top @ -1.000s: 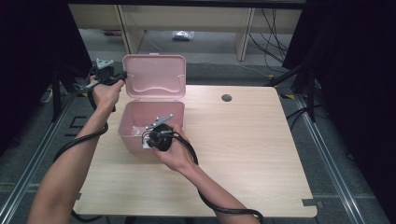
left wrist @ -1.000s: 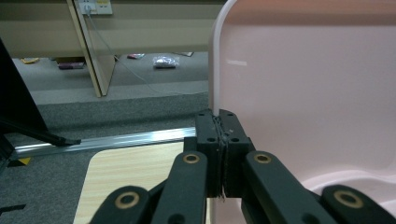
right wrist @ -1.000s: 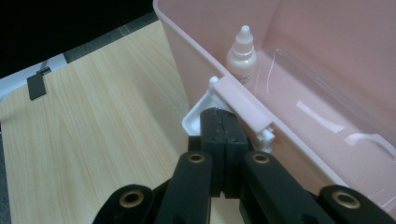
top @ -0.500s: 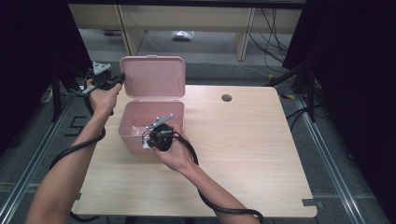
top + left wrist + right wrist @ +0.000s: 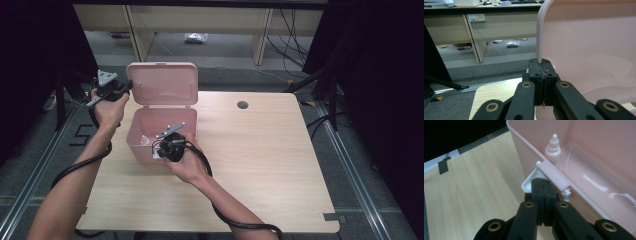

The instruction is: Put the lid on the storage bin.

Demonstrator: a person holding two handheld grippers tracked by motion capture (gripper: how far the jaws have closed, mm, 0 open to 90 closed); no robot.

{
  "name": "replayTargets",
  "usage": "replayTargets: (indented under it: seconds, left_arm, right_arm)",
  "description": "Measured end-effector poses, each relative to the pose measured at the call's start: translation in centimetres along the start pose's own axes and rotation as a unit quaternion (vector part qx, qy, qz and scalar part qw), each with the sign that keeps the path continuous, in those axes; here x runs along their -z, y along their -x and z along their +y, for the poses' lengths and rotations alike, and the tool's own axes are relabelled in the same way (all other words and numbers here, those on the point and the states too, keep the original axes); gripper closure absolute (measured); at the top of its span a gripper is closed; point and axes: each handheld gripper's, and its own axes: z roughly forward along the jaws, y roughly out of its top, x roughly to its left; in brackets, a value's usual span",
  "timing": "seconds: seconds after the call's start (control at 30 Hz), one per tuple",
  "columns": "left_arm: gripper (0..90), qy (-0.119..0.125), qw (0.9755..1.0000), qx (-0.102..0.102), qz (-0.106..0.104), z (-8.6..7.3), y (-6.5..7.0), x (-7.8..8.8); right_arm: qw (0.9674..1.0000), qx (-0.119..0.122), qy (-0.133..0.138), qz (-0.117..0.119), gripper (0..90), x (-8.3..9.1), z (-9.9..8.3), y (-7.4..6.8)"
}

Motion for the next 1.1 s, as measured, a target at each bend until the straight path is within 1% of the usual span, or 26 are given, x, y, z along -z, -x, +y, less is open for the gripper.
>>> replayTargets:
  seconds: [0.03, 0.13, 0.2, 0.23, 0.4, 0.47, 0.5, 0.53, 0.6, 0.73, 0.77, 0.87, 1.1]
  left_arm:
    - [88.3, 0.001, 1.0, 0.0, 0.001, 0.0, 0.0, 0.1]
    - [88.3, 0.002, 1.0, -0.002, 0.004, -0.1, 0.1, 0.3]
    - [88.3, 0.002, 1.0, -0.005, 0.005, -0.2, 0.2, 0.4]
    - [88.3, 0.004, 1.0, -0.007, 0.004, -0.2, 0.2, 0.5]
    - [88.2, 0.006, 0.9999, -0.011, 0.003, -0.4, 0.2, 0.9]
    - [88.3, 0.006, 0.9999, -0.014, 0.003, -0.5, 0.3, 1.0]
    - [88.2, 0.006, 0.9999, -0.016, 0.004, -0.5, 0.3, 1.1]
    - [88.2, 0.006, 0.9998, -0.017, 0.005, -0.5, 0.3, 1.2]
    - [88.2, 0.007, 0.9998, -0.019, 0.005, -0.6, 0.4, 1.3]
    - [88.2, 0.007, 0.9997, -0.021, 0.006, -0.7, 0.4, 1.6]
    - [88.2, 0.009, 0.9997, -0.022, 0.007, -0.8, 0.5, 1.6]
    - [88.1, 0.011, 0.9996, -0.024, 0.009, -0.9, 0.5, 1.8]
    - [88.0, 0.012, 0.9994, -0.03, 0.01, -1.2, 0.7, 2.4]
  right_arm:
    - [1.0, -0.003, 0.0, 0.002, 90.0, 0.0, 0.0, -0.1]
    - [1.0, 0.005, 0.003, 0.0, 90.0, 0.0, 0.0, 0.0]
    - [1.0, 0.002, 0.002, 0.001, 90.0, 0.0, 0.0, 0.0]
    - [1.0, 0.005, 0.003, 0.001, 90.0, 0.0, 0.0, 0.0]
    - [1.0, -0.001, 0.001, 0.002, 90.0, 0.0, -0.1, 0.0]
    - [1.0, 0.008, 0.004, -0.001, 90.0, -0.1, -0.1, 0.1]
    - [1.0, 0.008, 0.004, -0.001, 90.0, -0.1, -0.1, 0.1]
    - [1.0, 0.003, 0.002, 0.001, 90.0, 0.0, -0.1, 0.0]
    - [1.0, 0.009, 0.004, 0.002, 90.0, 0.0, 0.0, 0.1]
    - [1.0, 0.007, 0.004, 0.002, 90.0, -0.1, 0.0, 0.1]
    - [0.9999, 0.01, 0.005, 0.002, 90.0, -0.1, 0.0, 0.1]
    - [1.0, 0.005, 0.003, -0.001, 90.0, 0.0, 0.0, 0.1]
    - [1.0, 0.004, 0.003, 0.001, 90.0, 0.0, 0.0, 0.1]
